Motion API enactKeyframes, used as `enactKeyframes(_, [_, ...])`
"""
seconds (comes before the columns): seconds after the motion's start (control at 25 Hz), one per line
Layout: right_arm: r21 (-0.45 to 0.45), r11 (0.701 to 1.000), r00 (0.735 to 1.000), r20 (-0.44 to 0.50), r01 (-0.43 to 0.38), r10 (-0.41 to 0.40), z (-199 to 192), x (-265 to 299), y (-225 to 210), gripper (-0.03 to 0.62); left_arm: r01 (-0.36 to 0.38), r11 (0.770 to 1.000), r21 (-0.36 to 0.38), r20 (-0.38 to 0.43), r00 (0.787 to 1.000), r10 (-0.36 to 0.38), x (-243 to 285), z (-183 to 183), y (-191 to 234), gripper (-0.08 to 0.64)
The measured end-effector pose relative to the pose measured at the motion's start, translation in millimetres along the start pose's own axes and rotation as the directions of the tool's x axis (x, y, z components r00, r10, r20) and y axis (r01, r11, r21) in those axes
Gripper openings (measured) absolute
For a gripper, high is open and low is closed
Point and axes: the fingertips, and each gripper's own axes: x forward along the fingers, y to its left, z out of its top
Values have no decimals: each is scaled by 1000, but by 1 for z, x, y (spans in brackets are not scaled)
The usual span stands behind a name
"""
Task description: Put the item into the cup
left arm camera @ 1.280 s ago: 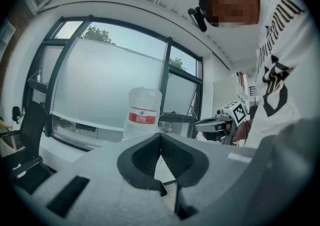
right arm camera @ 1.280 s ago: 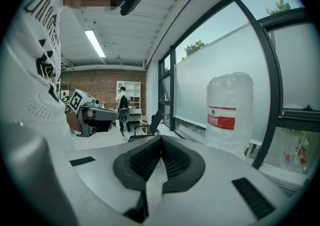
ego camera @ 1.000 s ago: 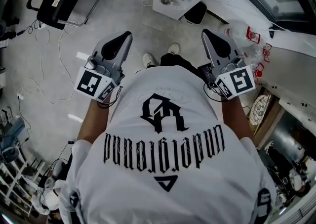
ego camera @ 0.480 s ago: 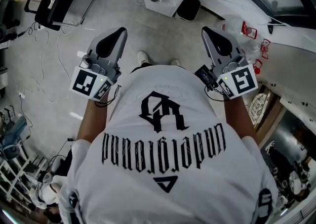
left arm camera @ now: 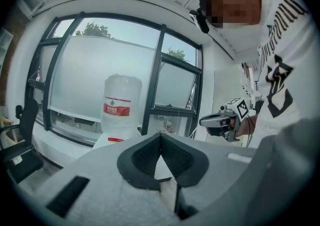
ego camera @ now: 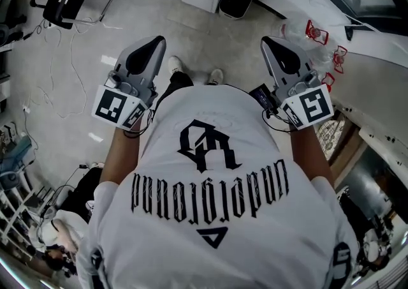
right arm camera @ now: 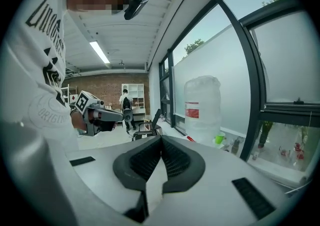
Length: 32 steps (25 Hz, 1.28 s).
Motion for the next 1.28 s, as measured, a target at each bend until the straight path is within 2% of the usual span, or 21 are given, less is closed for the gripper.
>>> enactKeyframes(0.28, [1,998,998,4,-67,67,-15,-19,6,15,-53,999,-6,-16,998,53,-10,-13,-31,15])
enactKeyframes(0.48, [-9,997,997,5,-80,80,-13,-22,27,15,-63,998,-10,-4,998,63,-32,-17,-35,15])
enactKeyframes(0.76, [-8,998,998,11,-64,64,-7,-16,71,15,-53,999,-6,21,998,53,-80,-16,-25,15])
enactKeyframes(1.28, [-36,998,998,31,-49,50,19,15,189,15,-19,1000,8,74,997,19,-187,-4,8,15])
